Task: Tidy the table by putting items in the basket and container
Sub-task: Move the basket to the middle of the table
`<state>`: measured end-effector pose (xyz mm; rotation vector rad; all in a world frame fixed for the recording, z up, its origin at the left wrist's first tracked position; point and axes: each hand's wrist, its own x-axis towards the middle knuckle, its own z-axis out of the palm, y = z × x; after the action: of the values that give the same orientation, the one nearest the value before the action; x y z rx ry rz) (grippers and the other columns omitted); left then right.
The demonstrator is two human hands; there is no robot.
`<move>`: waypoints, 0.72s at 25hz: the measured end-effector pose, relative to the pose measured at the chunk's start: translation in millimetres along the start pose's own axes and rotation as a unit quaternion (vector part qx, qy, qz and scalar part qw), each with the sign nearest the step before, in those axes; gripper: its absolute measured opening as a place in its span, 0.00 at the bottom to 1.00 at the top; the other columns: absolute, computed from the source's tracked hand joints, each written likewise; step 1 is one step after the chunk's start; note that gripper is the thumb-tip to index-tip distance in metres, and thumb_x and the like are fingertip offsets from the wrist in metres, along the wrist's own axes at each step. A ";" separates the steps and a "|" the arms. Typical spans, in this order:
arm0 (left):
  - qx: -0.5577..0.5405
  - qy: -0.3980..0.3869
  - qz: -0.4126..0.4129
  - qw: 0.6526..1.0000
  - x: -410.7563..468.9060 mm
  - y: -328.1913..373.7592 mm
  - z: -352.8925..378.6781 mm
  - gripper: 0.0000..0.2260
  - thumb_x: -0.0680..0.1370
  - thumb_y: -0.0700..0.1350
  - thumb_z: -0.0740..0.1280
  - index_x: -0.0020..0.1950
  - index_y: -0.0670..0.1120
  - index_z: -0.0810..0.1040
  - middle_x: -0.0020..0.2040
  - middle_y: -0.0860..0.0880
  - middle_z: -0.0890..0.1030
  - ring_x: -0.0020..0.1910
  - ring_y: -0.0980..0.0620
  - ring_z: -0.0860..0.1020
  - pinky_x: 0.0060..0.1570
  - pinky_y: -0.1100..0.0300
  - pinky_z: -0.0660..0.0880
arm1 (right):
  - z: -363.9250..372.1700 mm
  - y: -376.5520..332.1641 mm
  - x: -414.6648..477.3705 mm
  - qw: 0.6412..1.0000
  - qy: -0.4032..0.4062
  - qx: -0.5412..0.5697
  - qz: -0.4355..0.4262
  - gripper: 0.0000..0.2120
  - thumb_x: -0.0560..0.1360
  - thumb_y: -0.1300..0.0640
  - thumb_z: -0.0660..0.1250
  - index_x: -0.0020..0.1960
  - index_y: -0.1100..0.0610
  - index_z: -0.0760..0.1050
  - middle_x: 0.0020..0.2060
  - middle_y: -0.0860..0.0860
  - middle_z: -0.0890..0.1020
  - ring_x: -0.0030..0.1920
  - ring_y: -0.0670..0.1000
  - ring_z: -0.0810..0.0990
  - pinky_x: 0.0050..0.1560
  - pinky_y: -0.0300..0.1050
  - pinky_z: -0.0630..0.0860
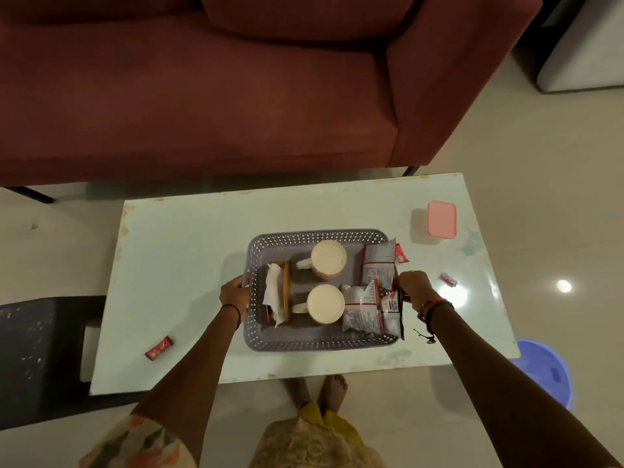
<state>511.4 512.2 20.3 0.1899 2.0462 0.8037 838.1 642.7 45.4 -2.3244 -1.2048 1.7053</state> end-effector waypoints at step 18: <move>-0.022 0.018 0.001 1.000 117.2 31.4 6.1 0.16 0.76 0.33 0.63 0.63 0.42 0.76 0.62 0.40 0.78 0.57 0.42 0.76 0.58 0.42 0.75 | 57.2 -72.0 110.6 0.998 0.051 0.013 -0.021 0.14 0.77 0.63 0.59 0.58 0.69 0.75 0.50 0.61 0.79 0.48 0.56 0.78 0.61 0.53 0.77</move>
<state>442.9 588.7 -44.6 0.1535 2.0593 0.8584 762.5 734.3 -35.5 -2.3223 -1.1983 1.5601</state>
